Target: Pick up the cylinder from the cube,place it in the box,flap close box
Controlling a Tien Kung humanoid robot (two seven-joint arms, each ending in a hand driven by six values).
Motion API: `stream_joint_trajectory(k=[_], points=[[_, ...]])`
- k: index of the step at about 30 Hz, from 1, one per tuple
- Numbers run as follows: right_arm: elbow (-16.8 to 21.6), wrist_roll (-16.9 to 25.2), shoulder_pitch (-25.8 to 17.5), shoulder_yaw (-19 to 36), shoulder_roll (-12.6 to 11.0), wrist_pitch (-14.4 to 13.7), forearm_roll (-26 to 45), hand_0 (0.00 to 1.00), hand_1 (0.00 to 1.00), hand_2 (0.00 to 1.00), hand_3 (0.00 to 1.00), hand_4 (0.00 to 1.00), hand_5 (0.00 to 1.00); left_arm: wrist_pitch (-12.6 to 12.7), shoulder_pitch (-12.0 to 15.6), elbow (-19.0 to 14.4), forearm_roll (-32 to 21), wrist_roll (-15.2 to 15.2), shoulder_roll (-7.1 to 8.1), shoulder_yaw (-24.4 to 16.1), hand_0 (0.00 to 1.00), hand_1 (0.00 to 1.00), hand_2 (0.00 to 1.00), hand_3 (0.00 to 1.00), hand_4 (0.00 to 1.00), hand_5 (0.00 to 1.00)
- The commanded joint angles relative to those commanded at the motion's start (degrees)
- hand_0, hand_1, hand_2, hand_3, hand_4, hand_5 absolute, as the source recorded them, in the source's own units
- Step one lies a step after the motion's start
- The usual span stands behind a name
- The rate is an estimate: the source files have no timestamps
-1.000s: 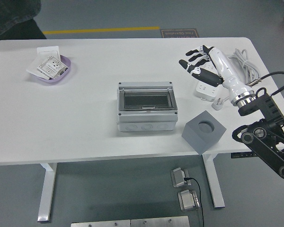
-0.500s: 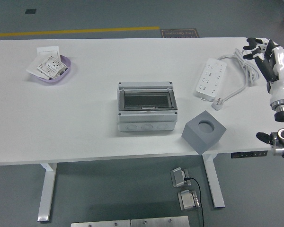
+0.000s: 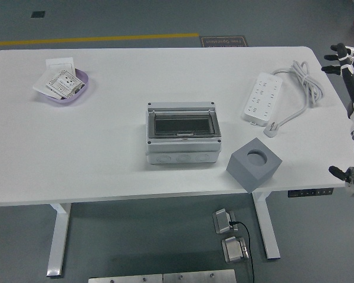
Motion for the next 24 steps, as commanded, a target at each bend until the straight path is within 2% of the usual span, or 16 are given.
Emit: stream_joint_trajectory(k=[7,8,24], points=[[-0.4,0.6,-0.2,0.2,0.3,1.2,4.2,0.557,0.495,0.55,0.636,0.907,0.813,0.0,0.0,0.1,-0.7,0.0,0.14,0.1,0.615,0.636,0.572,0.551,0.567,0.071],[-0.4,0.7,-0.3,0.3,0.3,1.3,4.7,0.571,0.586,0.611,0.673,0.916,0.799,0.0,0.0,0.1,-0.7,0.0,0.18,0.1,0.615,0.635,0.572,0.551,0.566,0.072],[-0.6,1.4,-0.7,0.1,0.6,1.4,7.1,0.604,0.614,0.64,0.706,0.918,0.787,0.0,-0.2,-0.1,-1.8,0.0,0.99,1.3,0.615,0.635,0.572,0.55,0.566,0.076]])
